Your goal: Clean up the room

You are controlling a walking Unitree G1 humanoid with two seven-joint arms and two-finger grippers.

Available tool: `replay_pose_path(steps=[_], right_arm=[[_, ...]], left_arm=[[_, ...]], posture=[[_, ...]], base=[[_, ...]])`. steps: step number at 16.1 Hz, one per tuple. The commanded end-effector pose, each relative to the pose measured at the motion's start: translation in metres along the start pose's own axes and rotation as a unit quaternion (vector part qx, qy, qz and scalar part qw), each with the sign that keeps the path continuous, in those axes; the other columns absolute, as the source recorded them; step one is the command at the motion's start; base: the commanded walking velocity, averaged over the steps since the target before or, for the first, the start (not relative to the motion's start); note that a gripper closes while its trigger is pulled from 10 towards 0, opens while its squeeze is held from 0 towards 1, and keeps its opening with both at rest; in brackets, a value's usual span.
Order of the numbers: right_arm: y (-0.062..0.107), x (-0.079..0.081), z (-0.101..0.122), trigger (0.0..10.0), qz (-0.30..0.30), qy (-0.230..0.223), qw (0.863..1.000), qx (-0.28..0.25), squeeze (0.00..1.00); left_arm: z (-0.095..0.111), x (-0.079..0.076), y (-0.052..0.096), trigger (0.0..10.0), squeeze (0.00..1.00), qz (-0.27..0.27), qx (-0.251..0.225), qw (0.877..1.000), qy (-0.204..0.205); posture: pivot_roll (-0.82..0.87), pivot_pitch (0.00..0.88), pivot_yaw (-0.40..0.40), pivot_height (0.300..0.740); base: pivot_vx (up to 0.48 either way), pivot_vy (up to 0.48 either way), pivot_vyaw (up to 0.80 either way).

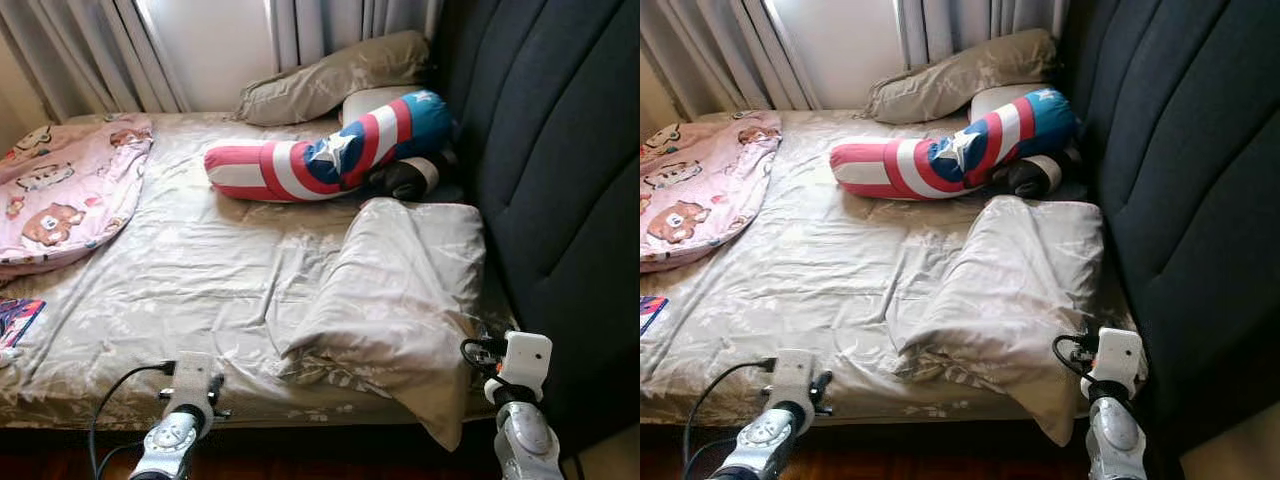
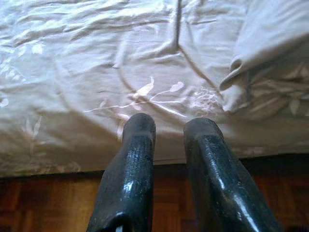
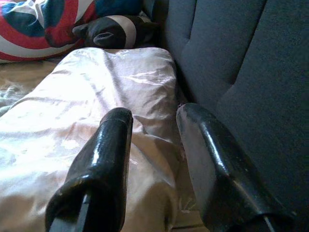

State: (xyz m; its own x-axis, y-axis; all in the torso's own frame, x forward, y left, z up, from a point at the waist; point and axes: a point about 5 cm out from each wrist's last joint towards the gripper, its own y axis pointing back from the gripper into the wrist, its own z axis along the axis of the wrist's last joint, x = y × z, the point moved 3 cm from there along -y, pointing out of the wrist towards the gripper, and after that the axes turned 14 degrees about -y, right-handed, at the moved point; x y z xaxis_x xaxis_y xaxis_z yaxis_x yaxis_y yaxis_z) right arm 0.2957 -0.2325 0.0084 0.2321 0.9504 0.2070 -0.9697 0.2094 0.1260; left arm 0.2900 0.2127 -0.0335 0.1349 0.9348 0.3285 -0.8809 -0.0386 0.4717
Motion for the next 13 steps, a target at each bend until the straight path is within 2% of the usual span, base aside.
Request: replay_pose_path(steps=[1, 3, 5, 7, 8, 9, 10, 12, 13], right_arm=[[0.002, -0.001, -0.002, 10.0, -0.002, 0.001, 1.000, 0.001, 0.00], [0.002, -0.002, -0.003, 10.0, -0.006, 0.000, 1.000, 0.002, 0.00], [0.002, -0.005, -0.003, 10.0, -0.014, -0.002, 1.000, 0.006, 0.00], [0.001, -0.005, -0.002, 10.0, -0.016, 0.000, 1.000, 0.008, 0.00], [0.000, -0.005, -0.002, 10.0, -0.014, 0.000, 1.000, 0.009, 0.00], [0.000, -0.005, -0.002, 10.0, -0.012, 0.003, 1.000, 0.012, 0.00], [-0.001, -0.005, -0.002, 10.0, -0.011, 0.005, 1.000, 0.014, 0.00], [-0.002, -0.002, -0.001, 10.0, -0.006, 0.006, 1.000, 0.014, 0.00], [-0.003, -0.001, -0.001, 10.0, -0.004, 0.006, 1.000, 0.015, 0.00]], left_arm=[[0.015, 0.022, -0.004, 10.0, 0.00, 0.042, -0.030, 0.998, 0.041], [0.031, 0.024, -0.007, 10.0, 0.00, 0.044, -0.063, 0.996, 0.054], [0.034, 0.014, -0.009, 10.0, 0.00, 0.025, -0.066, 0.996, 0.062], [0.006, -0.009, -0.001, 10.0, 0.00, -0.024, -0.018, 0.998, 0.047], [-0.011, -0.018, 0.004, 10.0, 0.00, -0.051, 0.017, 0.998, 0.025], [-0.023, -0.017, 0.008, 10.0, 0.00, -0.053, 0.042, 0.998, 0.011], [-0.031, -0.013, 0.010, 10.0, 0.00, -0.041, 0.065, 0.997, 0.030], [-0.035, -0.008, 0.011, 10.0, 0.00, -0.028, 0.077, 0.995, 0.048], [-0.033, -0.008, 0.010, 10.0, 0.00, -0.034, 0.073, 0.996, 0.028]], posture=[[-0.12, 0.000, 0.042, 0.740], [-0.11, 0.000, 0.054, 0.740], [-0.11, 0.000, 0.053, 0.740], [-0.11, 0.000, 0.049, 0.740], [-0.12, 0.000, 0.045, 0.740], [-0.12, 0.000, 0.041, 0.740], [-0.11, 0.000, 0.037, 0.740], [-0.11, 0.000, 0.032, 0.740], [-0.11, 0.000, 0.032, 0.740]], base=[[0.000, 0.000, 0.00], [0.000, 0.000, 0.00], [0.000, 0.000, 0.00], [0.000, 0.000, 0.00], [0.000, 0.000, 0.00], [0.000, 0.000, 0.00], [0.000, 0.000, 0.00], [0.000, 0.000, 0.00], [0.000, 0.000, 0.00]])
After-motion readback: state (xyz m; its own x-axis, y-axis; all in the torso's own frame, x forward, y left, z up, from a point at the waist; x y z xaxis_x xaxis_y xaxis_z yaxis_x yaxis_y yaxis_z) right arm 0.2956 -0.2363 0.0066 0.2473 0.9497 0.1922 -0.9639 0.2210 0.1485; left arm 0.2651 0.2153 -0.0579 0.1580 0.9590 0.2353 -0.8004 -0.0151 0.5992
